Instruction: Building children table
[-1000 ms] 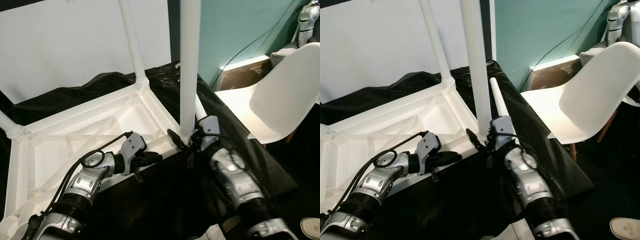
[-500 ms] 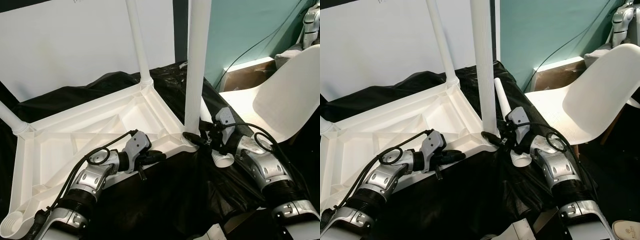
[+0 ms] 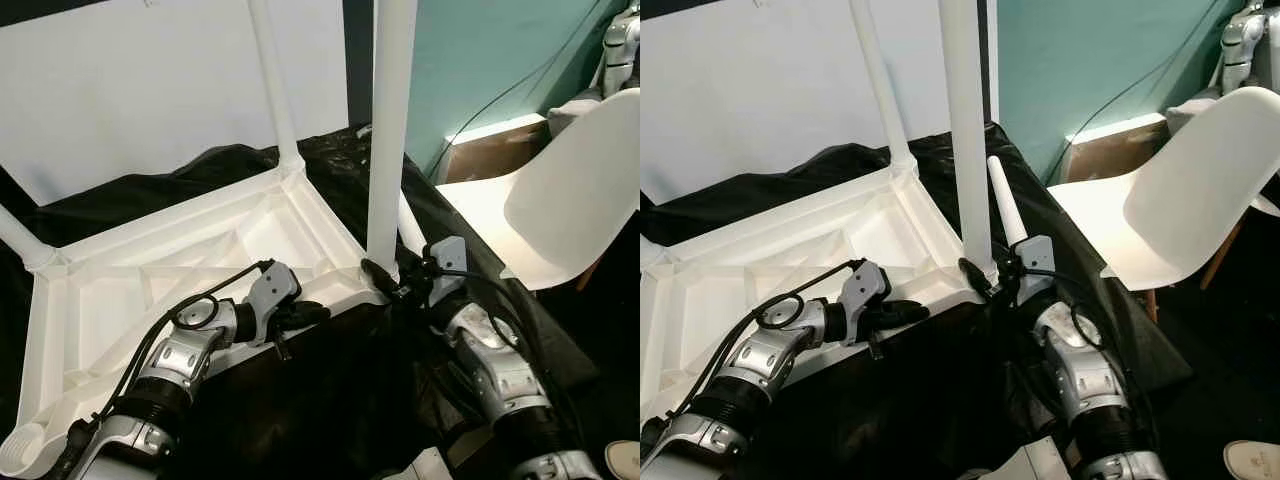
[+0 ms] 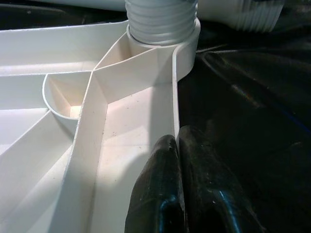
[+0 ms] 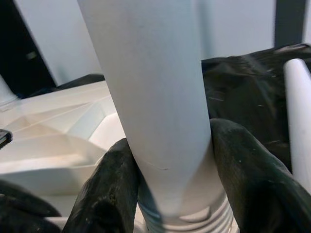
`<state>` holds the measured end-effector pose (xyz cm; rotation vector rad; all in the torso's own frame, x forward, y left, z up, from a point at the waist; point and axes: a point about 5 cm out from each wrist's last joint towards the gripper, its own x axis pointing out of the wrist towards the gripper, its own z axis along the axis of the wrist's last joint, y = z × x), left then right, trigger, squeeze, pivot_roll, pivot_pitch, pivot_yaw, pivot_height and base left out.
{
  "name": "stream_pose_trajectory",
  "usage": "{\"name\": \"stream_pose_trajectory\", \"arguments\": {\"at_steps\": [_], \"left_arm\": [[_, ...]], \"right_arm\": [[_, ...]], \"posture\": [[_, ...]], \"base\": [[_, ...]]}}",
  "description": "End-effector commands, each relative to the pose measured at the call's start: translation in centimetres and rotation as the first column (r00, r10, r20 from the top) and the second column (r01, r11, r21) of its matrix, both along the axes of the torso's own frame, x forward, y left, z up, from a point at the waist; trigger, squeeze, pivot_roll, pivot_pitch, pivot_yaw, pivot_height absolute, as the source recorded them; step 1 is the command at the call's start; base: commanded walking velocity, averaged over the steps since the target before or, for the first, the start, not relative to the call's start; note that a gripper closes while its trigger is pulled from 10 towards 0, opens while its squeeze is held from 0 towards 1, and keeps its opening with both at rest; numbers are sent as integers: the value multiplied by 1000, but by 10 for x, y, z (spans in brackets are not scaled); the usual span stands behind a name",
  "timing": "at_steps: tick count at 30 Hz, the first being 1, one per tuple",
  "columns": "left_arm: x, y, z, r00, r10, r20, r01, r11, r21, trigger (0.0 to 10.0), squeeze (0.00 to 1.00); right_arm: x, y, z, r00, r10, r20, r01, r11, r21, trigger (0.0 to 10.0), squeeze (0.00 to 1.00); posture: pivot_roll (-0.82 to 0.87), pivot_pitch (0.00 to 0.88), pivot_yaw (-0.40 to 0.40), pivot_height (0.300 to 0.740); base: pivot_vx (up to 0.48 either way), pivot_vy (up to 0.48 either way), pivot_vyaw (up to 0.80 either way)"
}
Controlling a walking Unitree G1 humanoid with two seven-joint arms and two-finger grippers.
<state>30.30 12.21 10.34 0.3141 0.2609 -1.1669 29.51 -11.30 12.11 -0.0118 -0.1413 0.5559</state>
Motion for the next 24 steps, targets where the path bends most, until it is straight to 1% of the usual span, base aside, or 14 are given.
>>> {"name": "stream_pose_trajectory", "arguments": {"at_steps": [1,4,5,7,11,12,13,14,16,17,21,22,23,24], "left_arm": [[-6,0,-17,998,3,-66,0,999,48,10000,0],[-6,0,-16,998,6,-66,-3,999,46,10000,0],[-7,1,-17,998,9,-68,-6,999,44,10000,0],[-9,2,-18,997,10,-72,-6,999,46,10000,0],[-11,5,-20,997,11,-80,-7,999,54,10000,0],[-11,6,-20,997,11,-79,-7,999,54,10000,0],[-11,6,-20,997,11,-79,-7,999,54,10000,0],[-11,5,-20,997,11,-78,-7,999,54,10000,0],[-11,5,-19,997,11,-77,-7,999,54,10000,0],[-10,4,-19,997,11,-76,-7,999,53,10000,0],[-10,3,-19,997,8,-73,-5,999,52,10000,0],[-10,3,-19,997,8,-73,-5,999,52,10000,0],[-10,3,-20,997,7,-74,-4,999,53,10000,0],[-11,3,-20,997,7,-75,-2,998,55,10000,0]], "right_arm": [[-5,20,-4,999,43,-17,-42,998,42,0,0],[-2,20,-1,1000,7,4,-7,999,50,0,0],[1,18,4,998,-56,31,54,997,59,0,0],[2,18,5,996,-86,39,84,995,62,0,0],[2,21,3,994,-106,39,104,993,59,0,0],[1,22,2,995,-98,35,96,994,48,6706,0],[1,22,2,995,-98,35,96,994,48,6706,0],[-1,24,0,997,-73,30,72,997,39,10000,0],[-2,25,-1,998,-56,27,55,998,33,10000,0],[-3,25,-2,999,-35,23,35,999,24,10000,1000],[-4,20,-4,999,41,23,-40,999,-26,10000,1000],[-4,20,-4,999,41,23,-40,999,-26,10000,1000],[-2,15,-2,998,58,33,-56,997,-47,10000,0],[1,9,1,996,69,47,-66,996,-63,10000,0]], "posture": [[-53,0,92,740],[-49,0,89,740],[-45,0,91,740],[-39,0,96,740],[-31,0,103,740],[-30,0,103,740],[-30,0,103,740],[-28,0,99,740],[-28,0,99,740],[-29,0,98,740],[-32,0,97,740],[-32,0,97,740],[-31,0,96,740],[-31,0,97,740]], "base": [[0,0,0],[0,0,0],[0,0,0],[0,0,0],[0,0,0],[0,0,0],[0,0,0],[0,0,0],[0,0,0],[0,0,0],[0,0,0],[0,0,0],[0,0,0],[0,0,0]]}}
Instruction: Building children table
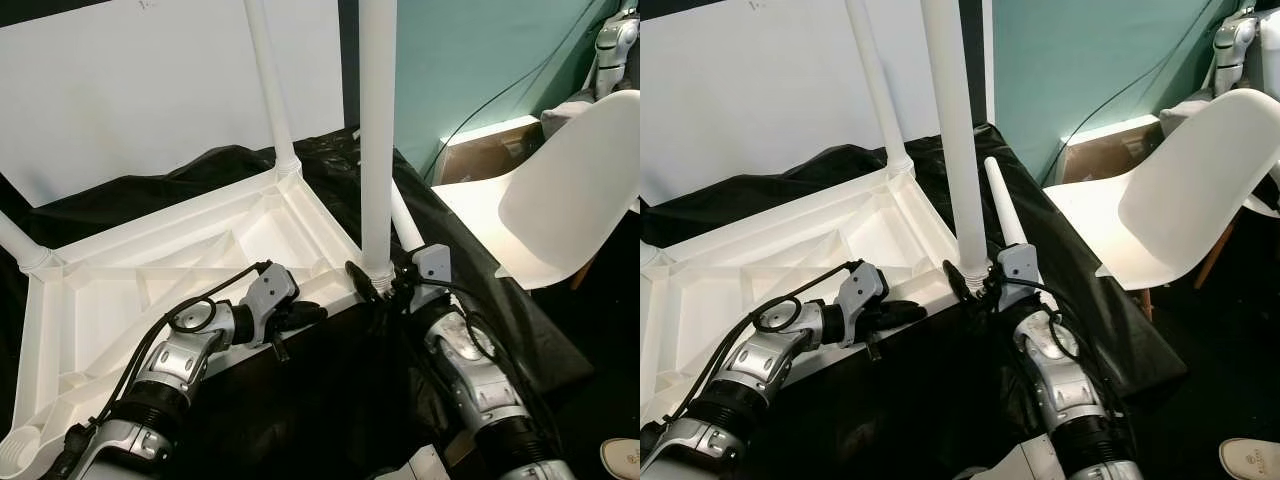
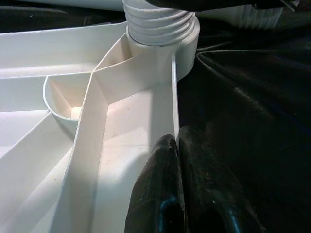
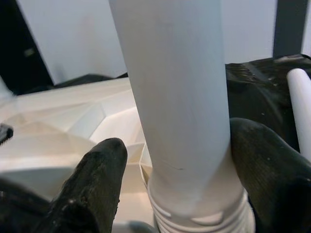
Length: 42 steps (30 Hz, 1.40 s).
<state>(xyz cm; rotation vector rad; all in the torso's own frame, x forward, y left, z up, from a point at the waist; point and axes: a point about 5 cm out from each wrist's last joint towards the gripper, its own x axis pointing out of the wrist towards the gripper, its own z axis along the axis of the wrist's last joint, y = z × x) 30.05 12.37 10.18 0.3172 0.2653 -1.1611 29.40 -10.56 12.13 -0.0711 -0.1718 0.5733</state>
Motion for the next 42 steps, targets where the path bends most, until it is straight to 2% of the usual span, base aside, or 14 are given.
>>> {"name": "stream_pose_trajectory", "arguments": {"at_steps": [1,7,11,12,13,20,24,25,27,29,30,33,41,42], "left_arm": [[-9,1,-19,997,0,-75,4,999,52,10000,0],[-9,2,-19,997,-1,-76,6,998,55,10000,0],[-8,2,-19,997,-5,-73,9,998,61,10000,0],[-8,2,-19,997,-5,-72,10,998,61,10000,0],[-8,2,-19,997,-5,-72,10,998,61,10000,0],[-9,2,-20,998,3,-70,1,998,57,10000,0],[-10,1,-20,998,14,-68,-11,999,47,10000,0],[-10,1,-20,998,14,-68,-11,999,47,10000,0],[-10,0,-21,997,13,-71,-10,999,44,10000,0],[-10,0,-21,997,13,-72,-9,999,43,10000,0],[-10,-1,-21,997,10,-73,-7,999,42,10000,0],[-9,-2,-20,997,6,-72,-3,999,42,10000,0],[-4,-4,-17,998,11,-57,-8,999,40,10000,0],[-4,-3,-17,998,15,-56,-12,999,39,10000,0]], "right_arm": [[6,-4,4,998,59,16,-58,998,-24,10000,0],[11,-9,9,997,67,29,-66,997,-36,10000,0],[23,-17,14,995,93,26,-91,993,-80,10000,0],[24,-19,15,994,105,20,-103,991,-85,4627,0],[24,-19,15,992,122,10,-121,989,-87,0,0],[16,-14,4,985,161,-66,-165,984,-61,0,0],[10,-9,-6,997,6,-71,-6,1000,2,0,0],[10,-9,-6,997,6,-71,-6,1000,2,0,0],[7,-7,-11,990,-131,-56,134,990,40,0,0],[6,-6,-12,985,-164,-52,166,985,53,0,0],[5,-4,-8,976,-218,1,217,974,65,0,0],[1,2,-2,966,-248,77,242,967,79,0,0],[4,2,-6,965,-257,56,253,965,62,0,0],[5,3,-6,967,-248,60,246,968,48,5529,0]], "posture": [[-29,0,100,740],[-23,0,102,740],[-6,0,104,740],[6,0,97,740],[6,0,97,740],[0,0,77,740],[-8,0,75,740],[-8,0,75,740],[-11,0,82,740],[-11,0,82,740],[-15,0,90,740],[-14,0,91,740],[-22,0,70,740],[-25,0,67,740]], "base": [[0,0,0],[0,0,0],[0,0,0],[0,0,0],[0,0,0],[0,0,0],[0,0,0],[0,0,0],[0,0,0],[0,0,0],[0,0,0],[0,0,0],[0,0,0],[0,0,0]]}}
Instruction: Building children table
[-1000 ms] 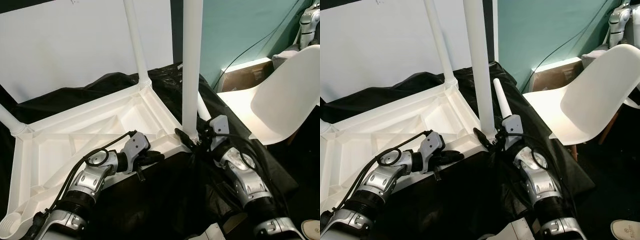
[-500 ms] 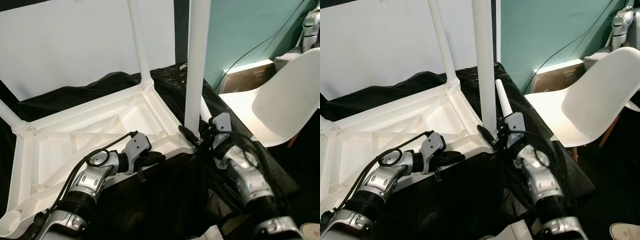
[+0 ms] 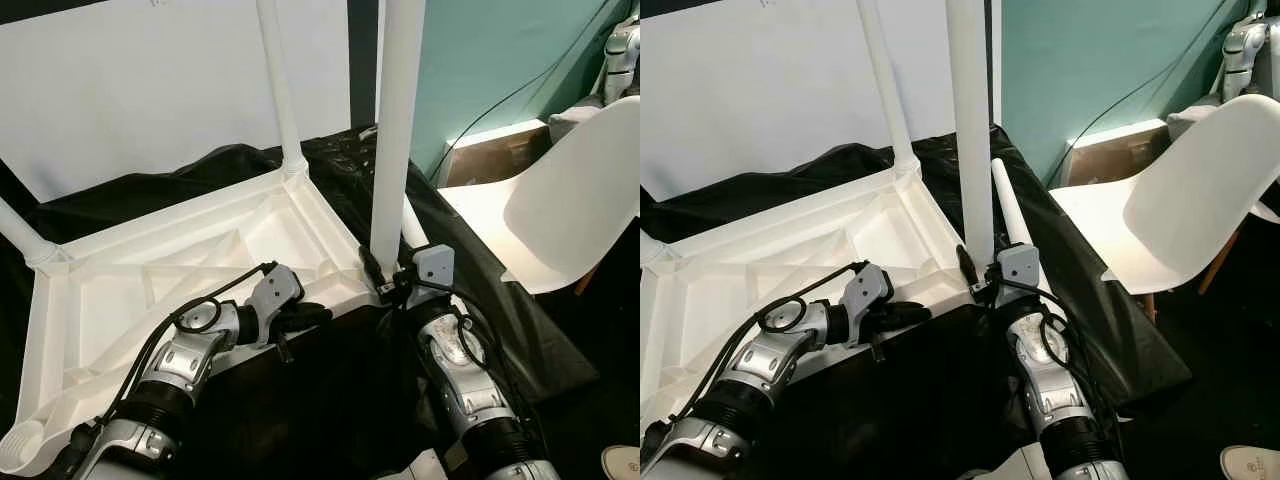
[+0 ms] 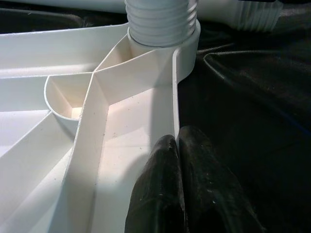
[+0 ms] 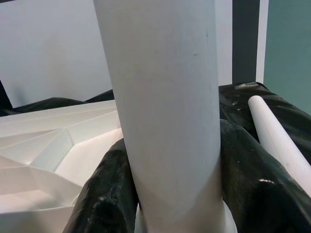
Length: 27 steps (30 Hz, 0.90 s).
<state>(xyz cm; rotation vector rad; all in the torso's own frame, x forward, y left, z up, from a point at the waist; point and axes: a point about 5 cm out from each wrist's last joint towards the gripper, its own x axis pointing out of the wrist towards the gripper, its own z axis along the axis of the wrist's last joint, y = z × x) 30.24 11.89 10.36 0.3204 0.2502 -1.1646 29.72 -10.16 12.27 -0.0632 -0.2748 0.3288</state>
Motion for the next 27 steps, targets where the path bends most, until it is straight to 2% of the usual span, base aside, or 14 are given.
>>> {"name": "stream_pose_trajectory", "arguments": {"at_steps": [1,2,3,4,5,8,9,10,11,16,21,22,24,27], "left_arm": [[-6,2,-19,997,23,-68,-20,999,43,10000,0],[-6,2,-19,997,23,-68,-20,999,43,10000,0],[-7,2,-20,997,24,-69,-21,999,43,10000,0],[-7,2,-20,997,24,-69,-21,999,43,10000,0],[-7,2,-21,997,25,-70,-22,999,42,10000,0],[-7,2,-22,997,24,-72,-21,999,43,10000,0],[-7,2,-21,997,24,-71,-21,999,42,10000,0],[-7,2,-21,997,24,-71,-21,999,42,10000,0],[-6,1,-20,997,22,-70,-19,999,42,10000,0],[-3,1,-19,998,19,-65,-16,999,43,10000,0],[-1,0,-18,998,5,-59,-2,999,48,10000,0],[0,-1,-17,998,5,-58,-3,999,46,10000,0],[1,-1,-15,998,5,-56,-3,999,43,10000,0],[0,-2,-16,998,2,-57,0,999,41,10000,0]], "right_arm": [[2,1,-8,999,-2,-40,1,1000,-26,10000,0],[2,1,-8,999,-2,-40,1,1000,-26,10000,0],[2,3,-8,999,29,-41,-30,999,-28,10000,518],[2,3,-8,999,29,-41,-30,999,-28,10000,518],[2,4,-7,997,62,-40,-63,998,-28,10000,1000],[5,2,-4,991,128,-48,-130,991,-33,10000,1000],[8,-3,0,990,138,-29,-140,988,-59,10000,400],[8,-3,0,990,138,-29,-140,988,-59,10000,400],[12,-10,5,989,150,-16,-151,985,-78,10000,0],[21,-27,17,974,225,-9,-224,966,-129,10000,0],[27,-42,20,931,348,-107,-362,916,-172,10000,0],[25,-44,17,912,384,-143,-405,896,-183,0,0],[23,-46,13,881,431,-196,-465,864,-193,0,0],[23,-49,9,858,452,-243,-497,849,-180,0,0]], "posture": [[-27,0,66,740],[-27,0,66,740],[-30,0,66,740],[-30,0,66,740],[-32,0,66,740],[-38,0,69,740],[-40,0,71,740],[-40,0,71,740],[-43,0,73,740],[-54,0,79,740],[-63,0,78,740],[-68,0,78,740],[-71,0,81,740],[-72,0,83,740]], "base": [[0,0,0],[0,0,0],[0,0,0],[0,0,0],[0,0,0],[0,0,0],[0,0,0],[0,0,0],[0,0,0],[0,0,0],[0,0,0],[0,0,0],[0,0,0],[0,0,0]]}}
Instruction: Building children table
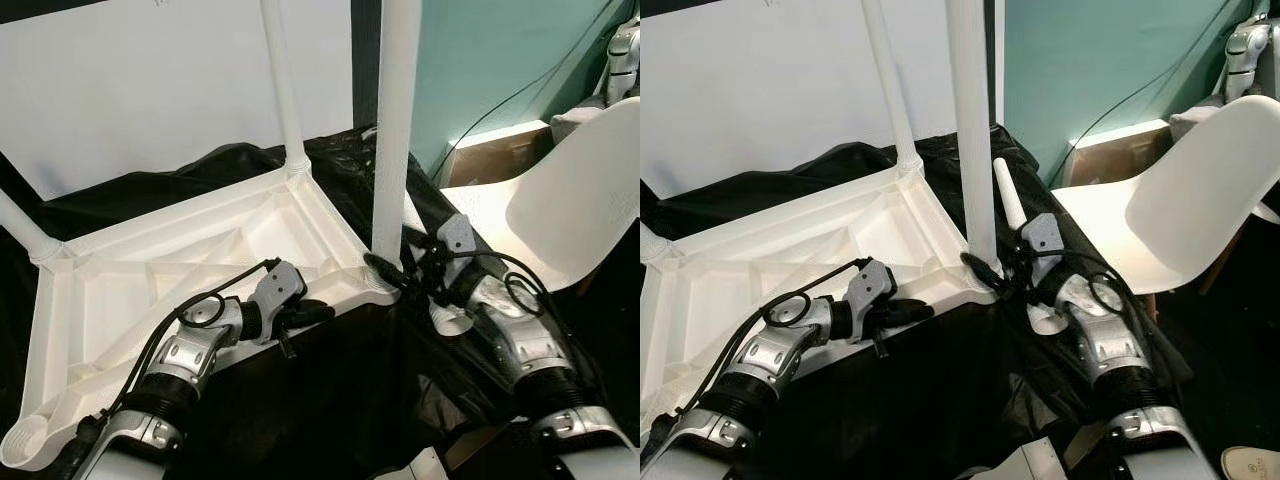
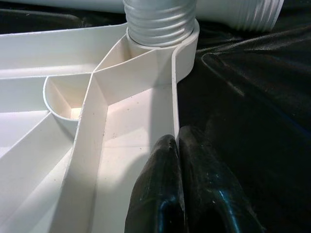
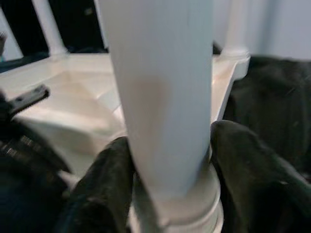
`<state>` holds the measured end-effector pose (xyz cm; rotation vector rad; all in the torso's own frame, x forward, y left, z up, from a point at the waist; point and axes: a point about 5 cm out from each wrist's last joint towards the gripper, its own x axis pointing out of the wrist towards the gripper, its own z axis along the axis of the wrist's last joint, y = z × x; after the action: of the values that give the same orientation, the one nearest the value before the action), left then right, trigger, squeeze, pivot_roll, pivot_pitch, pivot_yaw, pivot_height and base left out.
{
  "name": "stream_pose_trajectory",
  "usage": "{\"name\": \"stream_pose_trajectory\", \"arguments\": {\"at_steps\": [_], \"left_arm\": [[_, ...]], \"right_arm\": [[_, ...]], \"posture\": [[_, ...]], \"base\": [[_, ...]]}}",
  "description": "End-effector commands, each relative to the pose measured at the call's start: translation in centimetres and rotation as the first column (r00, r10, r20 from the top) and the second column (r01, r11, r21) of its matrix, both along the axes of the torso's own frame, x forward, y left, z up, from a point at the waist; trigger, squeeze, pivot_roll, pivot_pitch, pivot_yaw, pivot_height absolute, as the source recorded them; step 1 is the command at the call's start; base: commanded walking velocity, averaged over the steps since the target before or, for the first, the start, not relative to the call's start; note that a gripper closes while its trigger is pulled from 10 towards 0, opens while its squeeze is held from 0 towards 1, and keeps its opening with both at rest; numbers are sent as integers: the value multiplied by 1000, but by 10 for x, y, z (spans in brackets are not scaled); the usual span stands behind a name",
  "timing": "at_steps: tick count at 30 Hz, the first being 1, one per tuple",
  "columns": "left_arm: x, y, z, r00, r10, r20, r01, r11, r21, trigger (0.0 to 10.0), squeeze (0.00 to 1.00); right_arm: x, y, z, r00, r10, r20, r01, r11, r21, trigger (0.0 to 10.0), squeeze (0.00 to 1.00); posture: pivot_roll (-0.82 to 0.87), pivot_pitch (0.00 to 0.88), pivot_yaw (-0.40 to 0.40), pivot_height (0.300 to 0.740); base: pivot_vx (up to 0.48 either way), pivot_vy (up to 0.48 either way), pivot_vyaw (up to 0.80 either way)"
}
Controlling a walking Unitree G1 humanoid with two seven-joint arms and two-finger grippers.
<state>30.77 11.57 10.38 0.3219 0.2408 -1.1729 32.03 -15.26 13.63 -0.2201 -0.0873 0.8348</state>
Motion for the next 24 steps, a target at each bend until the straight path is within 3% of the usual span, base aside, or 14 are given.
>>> {"name": "stream_pose_trajectory", "arguments": {"at_steps": [1,11,13,16,19,22,24], "left_arm": [[-5,0,-17,998,9,-65,-6,999,45,10000,0],[-8,3,-20,997,2,-74,2,999,48,10000,0],[-7,5,-19,997,5,-74,-1,999,49,10000,0],[-7,5,-18,997,1,-73,3,999,54,10000,0],[-6,5,-18,997,-4,-71,9,998,65,10000,0],[-6,5,-17,997,-5,-71,9,998,65,10000,0],[-6,7,-17,998,-1,-70,6,998,66,10000,0]], "right_arm": [[2,1,-5,998,25,-57,-25,1000,3,0,0],[7,3,-6,996,-1,-93,6,998,56,0,0],[6,10,-6,981,-193,-17,194,975,112,0,0],[-18,28,-7,946,-282,158,265,957,121,0,0],[-32,37,-16,929,-349,121,323,928,187,0,0],[-34,37,-17,919,-378,115,350,913,209,0,0],[-33,34,-15,885,-453,107,417,874,248,0,0]], "posture": [[-72,0,84,740],[-70,0,80,740],[-72,0,81,740],[-71,0,83,740],[-64,0,79,740],[-64,0,79,740],[-60,0,85,740]], "base": [[0,0,0],[0,0,0],[0,0,0],[0,0,0],[0,0,0],[0,0,0],[0,0,0]]}}
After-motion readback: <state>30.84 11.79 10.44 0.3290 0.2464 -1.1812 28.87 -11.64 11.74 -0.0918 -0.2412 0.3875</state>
